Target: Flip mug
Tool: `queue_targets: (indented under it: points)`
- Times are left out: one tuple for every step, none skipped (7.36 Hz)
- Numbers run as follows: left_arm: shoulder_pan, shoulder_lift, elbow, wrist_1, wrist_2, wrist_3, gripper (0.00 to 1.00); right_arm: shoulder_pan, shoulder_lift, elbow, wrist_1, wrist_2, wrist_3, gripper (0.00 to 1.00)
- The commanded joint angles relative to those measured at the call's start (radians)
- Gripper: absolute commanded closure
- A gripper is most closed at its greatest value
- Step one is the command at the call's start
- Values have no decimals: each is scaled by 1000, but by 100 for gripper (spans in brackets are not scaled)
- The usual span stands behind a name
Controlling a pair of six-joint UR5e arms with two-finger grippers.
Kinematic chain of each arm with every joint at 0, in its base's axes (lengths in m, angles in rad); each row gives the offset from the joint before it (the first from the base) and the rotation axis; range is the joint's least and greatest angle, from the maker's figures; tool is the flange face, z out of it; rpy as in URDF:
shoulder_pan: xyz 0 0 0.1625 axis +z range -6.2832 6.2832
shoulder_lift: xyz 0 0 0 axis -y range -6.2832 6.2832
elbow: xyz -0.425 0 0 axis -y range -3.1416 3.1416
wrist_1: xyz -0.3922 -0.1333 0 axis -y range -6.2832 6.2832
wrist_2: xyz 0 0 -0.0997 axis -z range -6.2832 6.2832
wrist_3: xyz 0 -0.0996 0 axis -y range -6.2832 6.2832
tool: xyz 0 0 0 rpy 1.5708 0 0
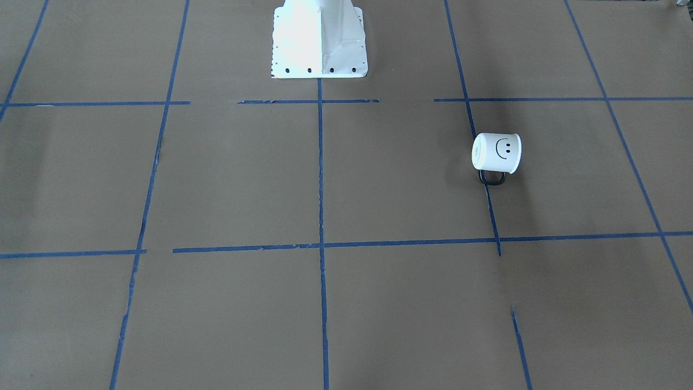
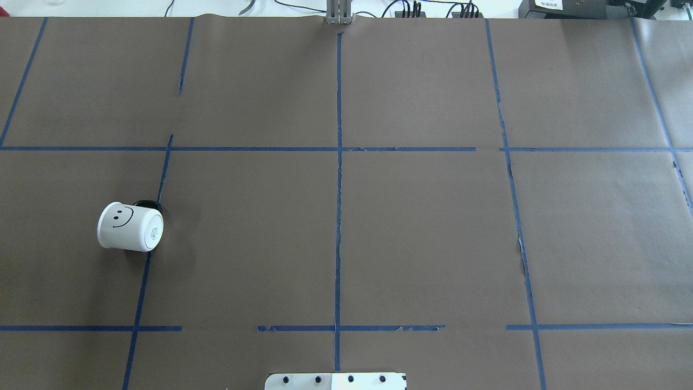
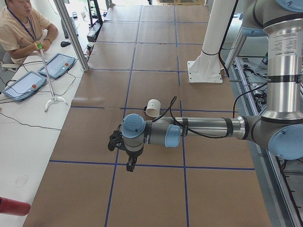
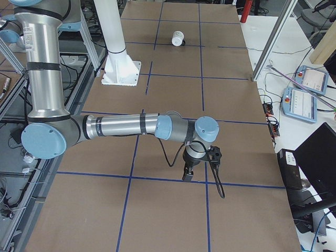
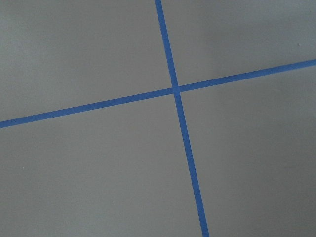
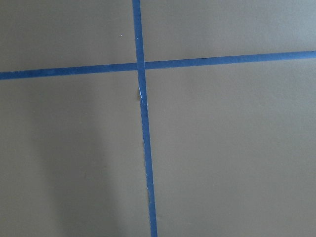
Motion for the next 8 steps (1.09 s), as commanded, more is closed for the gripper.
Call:
queue_targets:
  points:
    - [2, 0, 1, 1, 2, 0, 0, 0, 0, -2, 0, 0, 0, 0]
    - [2, 2, 10, 1, 0, -1, 0, 0, 0, 0, 0, 0, 0, 0]
    - [3, 2, 10, -1, -3, -1, 0, 0, 0, 0, 0, 0, 0, 0]
    - [15, -6, 3, -17, -106, 0, 0, 0, 0, 0, 0, 0, 0, 0]
    - [32, -3, 2, -71, -265, -15, 0, 0, 0, 0, 0, 0, 0, 0]
    - [35, 2, -2, -91, -270, -78, 0, 0, 0, 0, 0, 0, 0, 0]
    - [84, 2, -46, -131, -136, -230, 0, 0, 0, 0, 0, 0, 0, 0]
    - [148, 6, -74, -227, -17, -465, 0, 0, 0, 0, 0, 0, 0, 0]
